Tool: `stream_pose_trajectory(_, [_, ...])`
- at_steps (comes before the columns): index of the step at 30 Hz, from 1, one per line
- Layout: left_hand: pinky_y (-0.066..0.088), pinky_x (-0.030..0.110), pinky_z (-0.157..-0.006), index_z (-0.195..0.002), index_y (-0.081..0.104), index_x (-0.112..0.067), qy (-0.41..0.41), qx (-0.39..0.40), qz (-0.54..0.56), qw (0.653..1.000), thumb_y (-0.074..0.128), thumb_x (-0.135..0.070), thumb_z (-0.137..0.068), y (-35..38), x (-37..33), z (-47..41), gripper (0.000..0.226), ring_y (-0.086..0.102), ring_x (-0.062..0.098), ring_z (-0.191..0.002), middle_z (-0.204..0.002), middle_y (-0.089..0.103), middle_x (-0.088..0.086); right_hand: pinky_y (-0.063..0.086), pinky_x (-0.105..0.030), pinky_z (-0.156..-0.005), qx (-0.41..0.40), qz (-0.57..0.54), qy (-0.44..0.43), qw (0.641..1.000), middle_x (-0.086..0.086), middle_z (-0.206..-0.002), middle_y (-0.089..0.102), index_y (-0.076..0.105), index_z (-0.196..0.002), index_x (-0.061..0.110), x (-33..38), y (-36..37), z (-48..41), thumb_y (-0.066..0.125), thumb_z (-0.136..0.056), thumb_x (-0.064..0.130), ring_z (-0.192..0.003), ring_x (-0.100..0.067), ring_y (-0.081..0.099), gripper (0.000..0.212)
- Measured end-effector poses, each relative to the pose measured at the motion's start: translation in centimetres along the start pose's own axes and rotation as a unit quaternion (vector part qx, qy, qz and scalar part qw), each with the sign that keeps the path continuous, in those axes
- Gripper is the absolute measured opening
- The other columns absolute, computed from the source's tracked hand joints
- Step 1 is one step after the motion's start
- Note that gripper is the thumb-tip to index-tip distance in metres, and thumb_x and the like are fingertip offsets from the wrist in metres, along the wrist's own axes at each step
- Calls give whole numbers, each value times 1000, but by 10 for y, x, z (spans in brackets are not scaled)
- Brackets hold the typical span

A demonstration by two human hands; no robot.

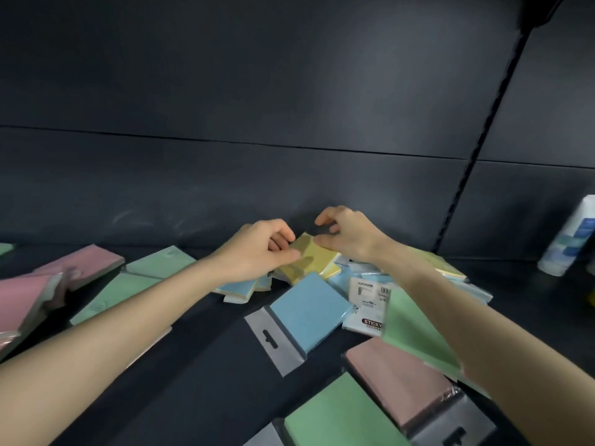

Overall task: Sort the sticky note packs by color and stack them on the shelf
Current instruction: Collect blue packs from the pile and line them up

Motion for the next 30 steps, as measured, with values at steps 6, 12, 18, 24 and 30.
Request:
stream_pose_trajectory(6, [46, 30, -92, -120, 56, -24, 9, 131, -203, 970, 65, -66, -70, 28, -19, 30, 66, 56, 9, -105, -113, 61, -13, 41, -23, -83, 63, 34, 19, 997, 6, -111, 57, 57, -119, 22, -16, -8, 40, 67, -82, 40, -106, -14, 55, 42])
stream_pose_trajectory(12, [49, 26, -78, -117, 58, -18, -36, 109, -130, 985, 79, -53, -65, 35, -22, 38, 66, 57, 9, -85, -91, 60, -9, 43, -28, -91, 118, 36, 55, 991, 11, -119, 50, 52, -122, 36, -40, -19, 88, 67, -74, 57, -110, -10, 51, 55])
stream_pose_trajectory(18, [45, 26, -68, -91, 62, -18, -58, 64, 55, 995, 85, -30, -66, 40, -35, 56, 36, 54, 9, -68, -79, 60, -2, 34, -30, -107, 107, 20, 54, 993, 11, -138, 38, 47, -134, 29, -56, -39, 129, 74, -69, 54, -131, -10, 37, 76])
stream_pose_trajectory(24, [51, 35, -76, -98, 52, -12, -74, -21, 156, 985, 77, -15, -77, 39, -48, 78, 33, 66, 17, -77, -88, 72, 5, 30, -21, -95, 84, 5, 42, 996, 11, -126, 40, 47, -134, 22, -67, -35, 149, 79, -66, 46, -122, -6, 36, 79])
stream_pose_trajectory(30, [50, 39, -88, -108, 59, -7, -82, -128, 196, 969, 69, -13, -84, 33, -60, 103, 27, 66, 21, -96, -103, 70, 7, 41, -24, -90, 77, -52, 55, 994, 2, -123, 51, 50, -130, 16, -67, -30, 159, 82, -67, 37, -109, -12, 50, 74])
Point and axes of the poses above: each hand's wrist, its own z-axis away from the middle knuckle, its own y-axis out of the palm, x = y × z, the point moved 9 cm from there along -z, towards the middle knuckle
